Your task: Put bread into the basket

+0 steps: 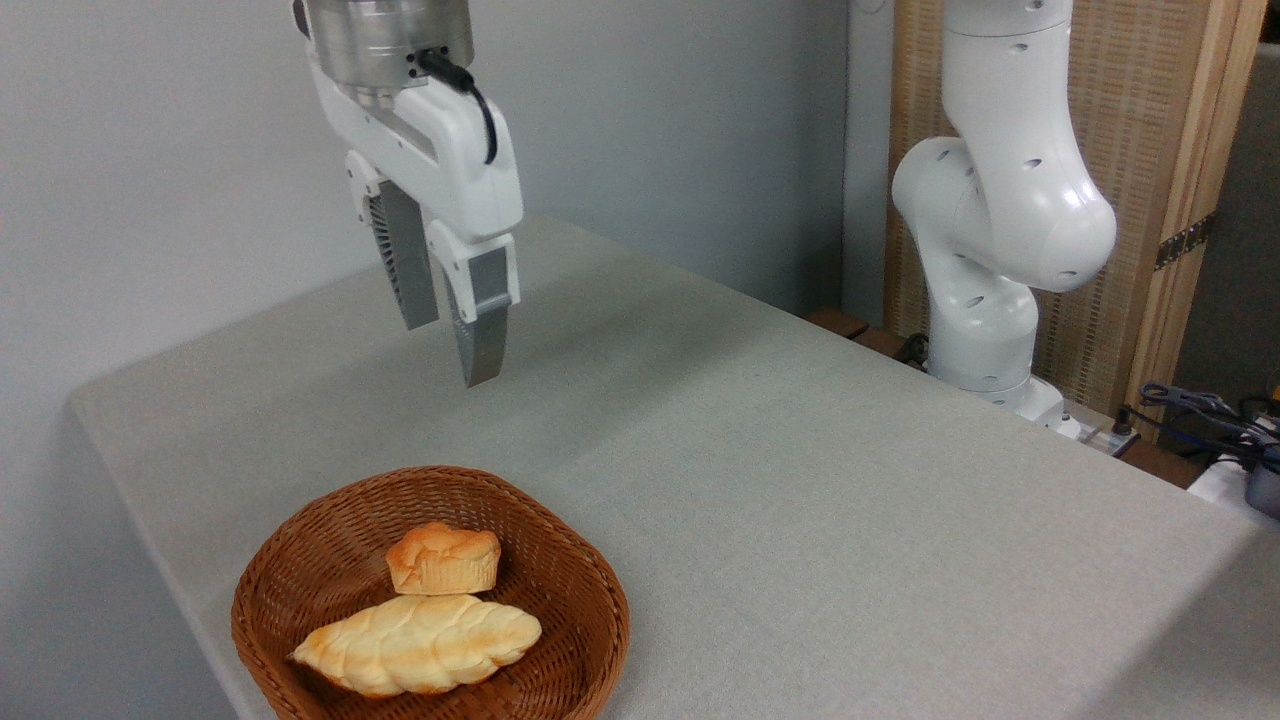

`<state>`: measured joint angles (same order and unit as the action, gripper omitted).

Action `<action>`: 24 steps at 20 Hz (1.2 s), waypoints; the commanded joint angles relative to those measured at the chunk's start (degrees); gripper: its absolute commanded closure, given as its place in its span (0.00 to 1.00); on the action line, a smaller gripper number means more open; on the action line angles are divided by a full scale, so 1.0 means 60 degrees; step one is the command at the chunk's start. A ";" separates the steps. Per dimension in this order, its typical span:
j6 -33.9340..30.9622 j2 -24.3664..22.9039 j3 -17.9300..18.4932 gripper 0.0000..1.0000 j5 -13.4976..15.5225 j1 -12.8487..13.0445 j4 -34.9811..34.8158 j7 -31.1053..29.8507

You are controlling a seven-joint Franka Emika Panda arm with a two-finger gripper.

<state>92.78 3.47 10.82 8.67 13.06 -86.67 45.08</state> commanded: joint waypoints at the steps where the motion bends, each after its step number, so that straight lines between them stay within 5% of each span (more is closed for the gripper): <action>1: 0.0252 -0.0900 -0.0863 0.00 -0.0971 -0.0141 -0.1503 -0.0365; 5: 0.0269 -0.1033 -0.1259 0.00 -0.1064 -0.0536 -0.1595 -0.0292; 14: 0.0269 -0.1018 -0.0690 0.00 -0.1298 -0.0566 -0.1200 -0.0233; 24: 0.0196 -0.0901 -0.0792 0.00 -0.1210 -0.0566 -0.1068 -0.0350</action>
